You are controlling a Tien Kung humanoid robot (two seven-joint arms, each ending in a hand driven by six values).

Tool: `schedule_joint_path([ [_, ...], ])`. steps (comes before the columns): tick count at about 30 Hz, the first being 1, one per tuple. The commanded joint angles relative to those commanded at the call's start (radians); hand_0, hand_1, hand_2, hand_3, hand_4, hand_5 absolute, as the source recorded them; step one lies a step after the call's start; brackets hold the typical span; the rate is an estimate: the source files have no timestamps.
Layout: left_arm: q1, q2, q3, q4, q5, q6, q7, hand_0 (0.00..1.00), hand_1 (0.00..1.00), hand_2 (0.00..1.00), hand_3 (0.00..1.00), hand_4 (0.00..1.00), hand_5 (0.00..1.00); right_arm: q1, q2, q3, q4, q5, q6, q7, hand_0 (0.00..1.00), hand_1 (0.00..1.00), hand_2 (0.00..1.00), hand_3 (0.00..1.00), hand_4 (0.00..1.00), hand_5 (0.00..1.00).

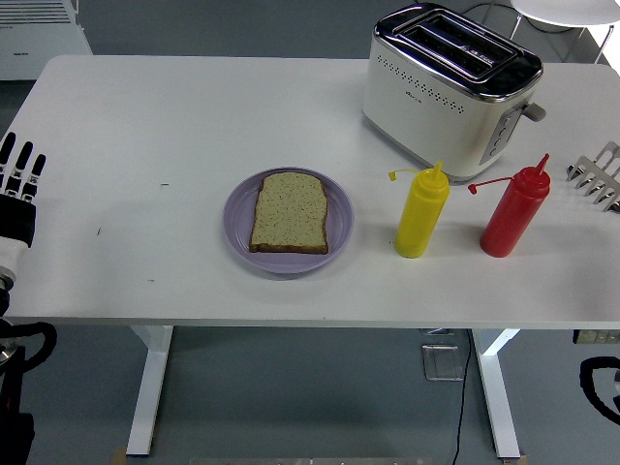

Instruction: Pick up the cup,pour liquid into bread,place the cup on the desk

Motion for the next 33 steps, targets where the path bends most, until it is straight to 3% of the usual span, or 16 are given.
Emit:
schedule_joint_path([
  [6, -0.001, -0.001, -0.002, 0.0, 0.0, -0.001, 0.0, 0.81, 0.742, 0.729, 0.719, 0.514, 0.998, 0.017, 0.004, 0.023, -0.033, 0.031, 0.072, -0.055, 0.811, 0.723, 0.756, 0.752, 0.543, 0.35],
  [10, -0.002, -0.001, -0.003, -0.001, 0.0, -0.001, 0.0, 0.81, 0.743, 0.729, 0.719, 0.514, 0.998, 0.025, 0.007, 0.031, -0.048, 0.032, 0.093, -0.07, 0.811, 0.722, 0.757, 0.754, 0.547, 0.358],
  [33, -0.003, -0.002, -0.005, -0.001, 0.005, -0.004, 0.002, 0.811, 0.743, 0.729, 0.72, 0.513, 0.998, 0.033, 0.01, 0.035, -0.072, 0.037, 0.098, -0.083, 0.81, 0.724, 0.76, 0.759, 0.561, 0.384],
])
